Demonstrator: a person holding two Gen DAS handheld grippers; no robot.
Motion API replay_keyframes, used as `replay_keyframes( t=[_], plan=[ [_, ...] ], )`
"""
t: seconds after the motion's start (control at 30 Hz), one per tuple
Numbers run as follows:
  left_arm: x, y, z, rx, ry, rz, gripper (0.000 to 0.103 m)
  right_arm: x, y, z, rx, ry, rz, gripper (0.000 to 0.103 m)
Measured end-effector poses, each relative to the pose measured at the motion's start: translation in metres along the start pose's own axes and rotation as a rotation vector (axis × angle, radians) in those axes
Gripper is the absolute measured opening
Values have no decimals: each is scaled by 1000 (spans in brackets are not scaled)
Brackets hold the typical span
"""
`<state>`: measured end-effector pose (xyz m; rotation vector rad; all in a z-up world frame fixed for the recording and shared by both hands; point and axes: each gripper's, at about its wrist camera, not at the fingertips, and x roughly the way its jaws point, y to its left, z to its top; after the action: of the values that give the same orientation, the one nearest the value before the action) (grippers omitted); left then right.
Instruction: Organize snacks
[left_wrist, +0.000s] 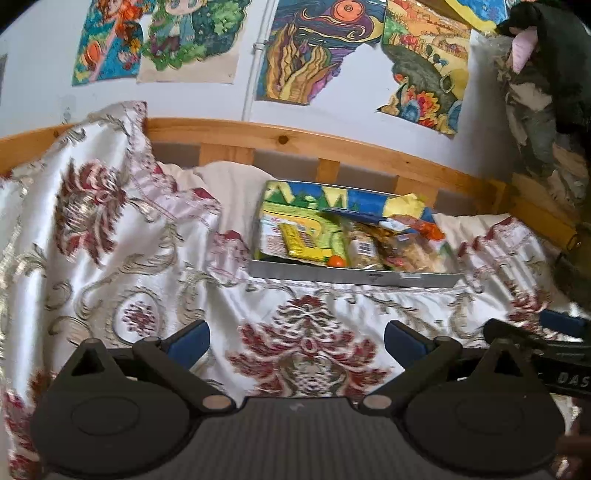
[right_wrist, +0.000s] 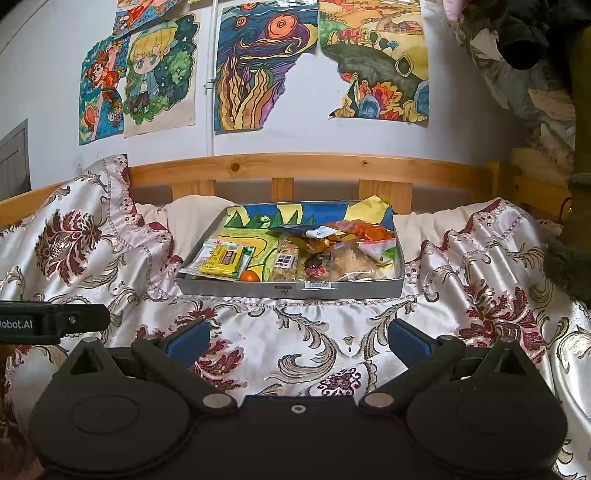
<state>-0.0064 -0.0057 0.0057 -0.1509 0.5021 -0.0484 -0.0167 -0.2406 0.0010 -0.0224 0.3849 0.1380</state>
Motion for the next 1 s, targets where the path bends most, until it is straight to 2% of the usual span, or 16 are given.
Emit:
replay_keyframes(
  t=[0.07, 0.27, 1.0],
  plan=[
    [1, 0, 0, 9, 1, 28, 102, 0, 0, 0, 0, 1, 0, 102],
    [1, 4, 0, -5, 13, 40, 102, -1, 1, -1, -2, 3, 2, 102],
    [1, 4, 0, 3, 11, 43, 102, 0, 1, 0, -4, 7, 2, 102]
  ],
)
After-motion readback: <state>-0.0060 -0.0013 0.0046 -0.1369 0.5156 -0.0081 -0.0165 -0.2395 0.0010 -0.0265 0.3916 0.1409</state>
